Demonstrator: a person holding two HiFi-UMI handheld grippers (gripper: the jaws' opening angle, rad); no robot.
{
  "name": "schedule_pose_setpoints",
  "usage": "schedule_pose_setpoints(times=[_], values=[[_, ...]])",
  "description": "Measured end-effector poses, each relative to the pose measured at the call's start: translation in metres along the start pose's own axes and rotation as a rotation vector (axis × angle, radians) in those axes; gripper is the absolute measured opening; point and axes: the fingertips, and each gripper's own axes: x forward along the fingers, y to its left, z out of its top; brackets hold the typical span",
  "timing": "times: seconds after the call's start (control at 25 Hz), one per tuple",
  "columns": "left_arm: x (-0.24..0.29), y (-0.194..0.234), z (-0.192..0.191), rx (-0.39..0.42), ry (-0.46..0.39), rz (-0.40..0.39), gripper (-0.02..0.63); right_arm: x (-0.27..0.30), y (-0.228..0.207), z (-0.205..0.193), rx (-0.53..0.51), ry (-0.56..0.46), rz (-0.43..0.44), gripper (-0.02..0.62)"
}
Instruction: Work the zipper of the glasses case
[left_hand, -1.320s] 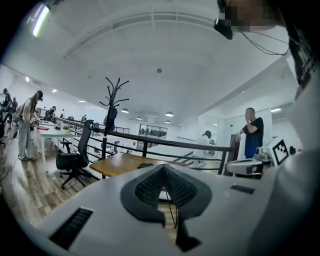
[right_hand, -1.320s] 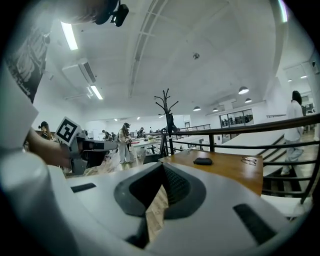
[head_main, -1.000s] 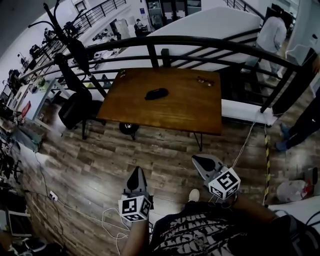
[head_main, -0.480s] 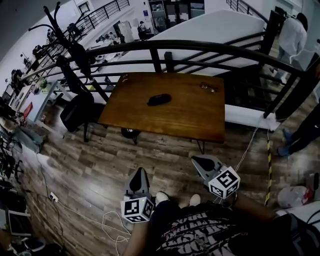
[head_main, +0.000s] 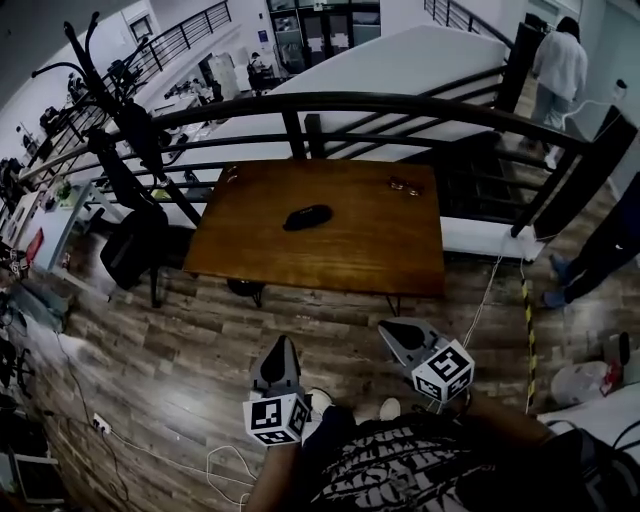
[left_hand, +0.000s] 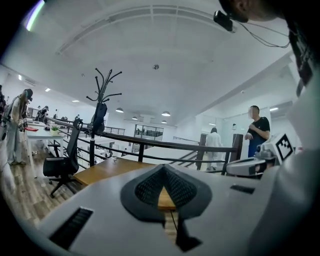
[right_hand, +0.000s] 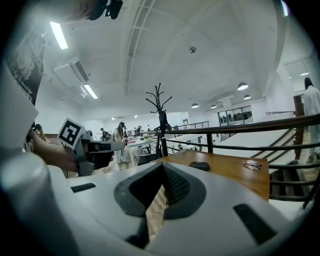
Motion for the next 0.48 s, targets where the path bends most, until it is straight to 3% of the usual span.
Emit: schedule_pose_setpoints(times=[0.48], values=[[0.049,0.102,0.025,-0.007,-0.003,-0.07,0.006,0.107,0.017,0.021,0.002,0.008,-0.056,-0.003]])
